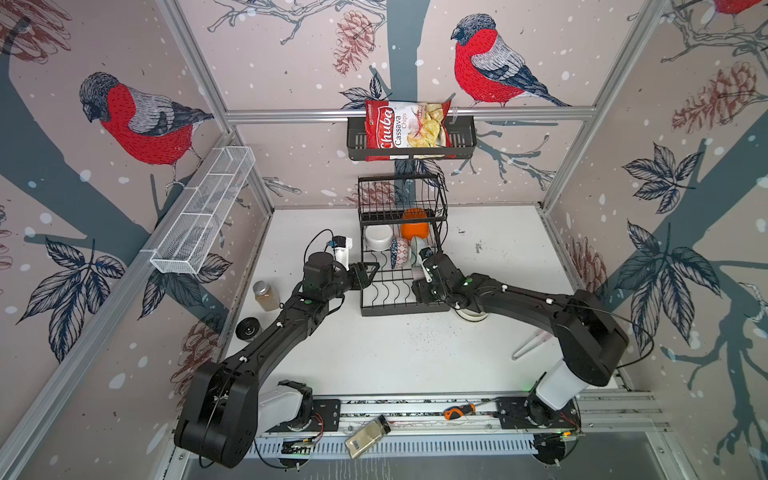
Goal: Load the bowls into the dish rack
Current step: 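Open the right gripper and draw it back from the standing bowl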
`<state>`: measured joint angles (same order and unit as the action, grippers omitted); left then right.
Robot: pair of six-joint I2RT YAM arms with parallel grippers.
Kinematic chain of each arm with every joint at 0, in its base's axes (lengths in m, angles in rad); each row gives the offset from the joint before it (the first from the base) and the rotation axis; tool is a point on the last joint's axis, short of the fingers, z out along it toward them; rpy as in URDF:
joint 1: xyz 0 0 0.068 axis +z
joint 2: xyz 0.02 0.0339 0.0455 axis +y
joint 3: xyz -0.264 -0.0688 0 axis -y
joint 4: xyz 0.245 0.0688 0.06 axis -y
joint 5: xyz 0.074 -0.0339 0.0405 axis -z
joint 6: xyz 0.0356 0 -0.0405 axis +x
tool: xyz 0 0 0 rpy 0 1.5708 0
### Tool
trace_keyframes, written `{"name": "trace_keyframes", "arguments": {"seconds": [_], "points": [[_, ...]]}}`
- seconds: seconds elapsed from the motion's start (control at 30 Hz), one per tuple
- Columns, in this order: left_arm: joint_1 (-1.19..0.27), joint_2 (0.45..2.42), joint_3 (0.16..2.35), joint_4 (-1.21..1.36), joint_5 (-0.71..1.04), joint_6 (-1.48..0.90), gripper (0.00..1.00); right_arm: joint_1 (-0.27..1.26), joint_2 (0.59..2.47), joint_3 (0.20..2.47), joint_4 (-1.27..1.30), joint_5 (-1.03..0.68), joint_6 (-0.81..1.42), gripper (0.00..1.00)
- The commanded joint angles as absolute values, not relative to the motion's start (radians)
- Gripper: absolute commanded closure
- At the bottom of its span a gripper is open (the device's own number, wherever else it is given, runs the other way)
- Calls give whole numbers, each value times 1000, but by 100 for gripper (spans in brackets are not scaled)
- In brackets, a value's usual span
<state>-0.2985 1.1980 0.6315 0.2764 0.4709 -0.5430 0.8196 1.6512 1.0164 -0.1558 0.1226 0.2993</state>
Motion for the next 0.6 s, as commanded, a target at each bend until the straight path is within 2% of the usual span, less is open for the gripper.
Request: {"name": "trace_keyframes", "arguments": {"seconds": [0.0,0.57], "points": [[-298,1195,631,273,472,-531,46,821,1659,1008,-189,126,321,47],[-299,1194,629,278,476,-536,46,820,1619,1005,-200,156,334,28]]}}
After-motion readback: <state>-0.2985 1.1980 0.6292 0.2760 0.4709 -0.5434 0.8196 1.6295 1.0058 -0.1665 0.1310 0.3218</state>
